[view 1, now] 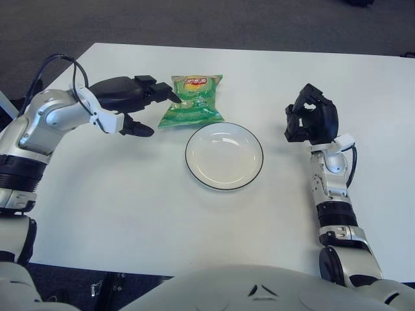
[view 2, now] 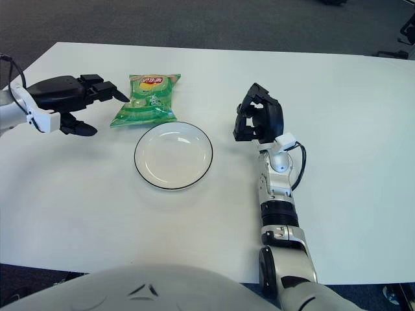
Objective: Put the snack into the plate.
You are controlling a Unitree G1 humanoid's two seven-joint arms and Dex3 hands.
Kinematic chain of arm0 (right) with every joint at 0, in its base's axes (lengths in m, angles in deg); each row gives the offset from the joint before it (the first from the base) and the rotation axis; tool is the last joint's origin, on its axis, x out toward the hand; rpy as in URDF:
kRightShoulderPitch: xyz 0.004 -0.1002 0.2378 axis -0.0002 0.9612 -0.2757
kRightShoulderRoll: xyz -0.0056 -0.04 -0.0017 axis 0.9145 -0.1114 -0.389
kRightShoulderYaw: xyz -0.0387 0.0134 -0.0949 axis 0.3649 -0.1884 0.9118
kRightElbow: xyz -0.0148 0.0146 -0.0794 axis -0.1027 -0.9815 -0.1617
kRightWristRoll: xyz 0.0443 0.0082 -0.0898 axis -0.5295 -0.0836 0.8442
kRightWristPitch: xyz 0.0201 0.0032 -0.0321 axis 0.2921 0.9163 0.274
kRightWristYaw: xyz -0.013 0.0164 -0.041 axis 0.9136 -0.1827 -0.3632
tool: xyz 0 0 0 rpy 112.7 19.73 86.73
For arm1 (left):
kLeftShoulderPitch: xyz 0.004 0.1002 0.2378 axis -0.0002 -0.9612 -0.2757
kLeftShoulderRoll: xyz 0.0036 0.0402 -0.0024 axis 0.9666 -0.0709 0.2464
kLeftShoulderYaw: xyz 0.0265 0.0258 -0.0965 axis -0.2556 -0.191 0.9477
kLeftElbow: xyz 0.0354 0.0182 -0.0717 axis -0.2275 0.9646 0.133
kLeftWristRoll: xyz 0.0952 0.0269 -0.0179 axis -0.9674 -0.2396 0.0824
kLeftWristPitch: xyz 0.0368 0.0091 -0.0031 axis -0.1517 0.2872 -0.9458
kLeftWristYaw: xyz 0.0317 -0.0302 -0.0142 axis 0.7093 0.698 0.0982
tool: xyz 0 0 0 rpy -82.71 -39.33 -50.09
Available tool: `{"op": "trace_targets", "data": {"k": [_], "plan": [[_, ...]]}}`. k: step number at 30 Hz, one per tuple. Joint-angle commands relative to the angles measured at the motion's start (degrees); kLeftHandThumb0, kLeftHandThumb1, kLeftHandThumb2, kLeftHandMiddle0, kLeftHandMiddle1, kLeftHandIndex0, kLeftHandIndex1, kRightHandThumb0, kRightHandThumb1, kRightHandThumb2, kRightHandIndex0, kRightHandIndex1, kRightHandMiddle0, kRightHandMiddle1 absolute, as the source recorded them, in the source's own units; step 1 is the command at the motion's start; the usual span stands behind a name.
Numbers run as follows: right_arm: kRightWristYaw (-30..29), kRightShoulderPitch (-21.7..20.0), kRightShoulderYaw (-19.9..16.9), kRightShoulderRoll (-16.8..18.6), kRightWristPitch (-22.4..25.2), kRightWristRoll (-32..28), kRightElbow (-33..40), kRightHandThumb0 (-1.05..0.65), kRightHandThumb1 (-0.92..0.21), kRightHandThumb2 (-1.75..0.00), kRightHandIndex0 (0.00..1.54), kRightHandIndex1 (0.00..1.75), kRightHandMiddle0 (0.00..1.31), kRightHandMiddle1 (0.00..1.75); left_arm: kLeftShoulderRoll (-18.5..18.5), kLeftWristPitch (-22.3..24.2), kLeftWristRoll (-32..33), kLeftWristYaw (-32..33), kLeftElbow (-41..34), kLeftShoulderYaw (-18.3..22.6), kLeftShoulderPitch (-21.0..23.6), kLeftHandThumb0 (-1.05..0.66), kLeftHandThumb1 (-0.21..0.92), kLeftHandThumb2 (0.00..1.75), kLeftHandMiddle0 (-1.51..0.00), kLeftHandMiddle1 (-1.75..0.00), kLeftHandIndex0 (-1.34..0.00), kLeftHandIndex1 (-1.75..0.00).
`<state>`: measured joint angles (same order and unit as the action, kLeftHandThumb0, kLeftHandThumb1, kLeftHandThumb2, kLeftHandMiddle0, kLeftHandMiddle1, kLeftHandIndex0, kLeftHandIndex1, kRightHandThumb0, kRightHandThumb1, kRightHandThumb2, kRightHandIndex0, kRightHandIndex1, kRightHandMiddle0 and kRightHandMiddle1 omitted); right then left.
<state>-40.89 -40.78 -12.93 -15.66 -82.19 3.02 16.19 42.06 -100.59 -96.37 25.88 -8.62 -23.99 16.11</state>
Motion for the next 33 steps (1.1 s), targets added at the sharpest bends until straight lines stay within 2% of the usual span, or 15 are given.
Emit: {"op": "trace_targets", "data": {"k": [1, 5, 11, 12, 16, 22, 27, 33], "plan": [[-0.5, 11.1, 0.2, 4.6, 1.3, -1.2, -5.7, -0.56, -0.15, -1.53, 1.34, 1.75, 0.76, 1.75, -1.4, -2.7, -3.9, 4.9, 3.1, 1.7, 1.1, -0.73, 0.82, 0.68, -0.08, -0.72, 0.00, -0.91], [-0.2, 10.8, 0.2, 4.5, 1.4, -1.4, -6.0, -0.56, -0.15, -1.53, 1.34, 1.75, 0.76, 1.75, -3.3, -6.4, -8.9, 11.2, 8.2, 1.2, 4.2, -0.71, 0.78, 0.69, -0.04, -0.66, 0.00, -0.85], [-0.2, 10.6, 0.1, 4.4, 1.3, -1.2, -6.5, -0.55, -0.15, -1.52, 1.34, 1.75, 0.76, 1.75, -6.9, -10.1, -19.2, 20.4, 21.3, -3.6, 13.4, -0.65, 0.66, 0.77, -0.02, -0.59, 0.00, -0.82], [-0.3, 10.5, 0.0, 4.4, 1.3, -1.1, -6.6, -0.55, -0.15, -1.52, 1.34, 1.75, 0.76, 1.75, -7.6, -10.8, -22.4, 23.8, 24.5, -5.2, 15.6, -0.64, 0.65, 0.78, -0.02, -0.58, 0.00, -0.82], [-0.7, 10.5, 0.0, 4.5, 1.2, -0.9, -6.6, -0.56, -0.15, -1.53, 1.34, 1.75, 0.76, 1.75, -7.8, -13.2, -33.3, 35.8, 29.0, -9.7, 20.7, -0.61, 0.57, 0.85, 0.00, -0.54, 0.00, -0.80], [-0.4, 10.4, 0.0, 4.5, 1.1, -1.0, -6.9, -0.56, -0.15, -1.53, 1.33, 1.75, 0.76, 1.75, -7.3, -13.3, -43.6, 46.9, 32.3, -15.9, 25.5, -0.55, 0.48, 0.93, 0.00, -0.45, 0.00, -0.76], [-0.4, 10.4, 0.1, 4.6, 1.1, -1.1, -7.0, -0.56, -0.14, -1.53, 1.33, 1.75, 0.76, 1.75, -8.6, -12.0, -48.9, 51.4, 34.6, -20.5, 29.5, -0.53, 0.41, 0.97, 0.00, -0.37, 0.00, -0.68], [-0.3, 10.6, 0.1, 4.6, 0.8, -1.0, -7.0, -0.56, -0.14, -1.53, 1.33, 1.75, 0.76, 1.75, -10.1, -9.2, -55.1, 58.5, 38.1, -25.8, 33.5, -0.56, 0.39, 0.97, 0.00, -0.28, 0.00, -0.61]]}}
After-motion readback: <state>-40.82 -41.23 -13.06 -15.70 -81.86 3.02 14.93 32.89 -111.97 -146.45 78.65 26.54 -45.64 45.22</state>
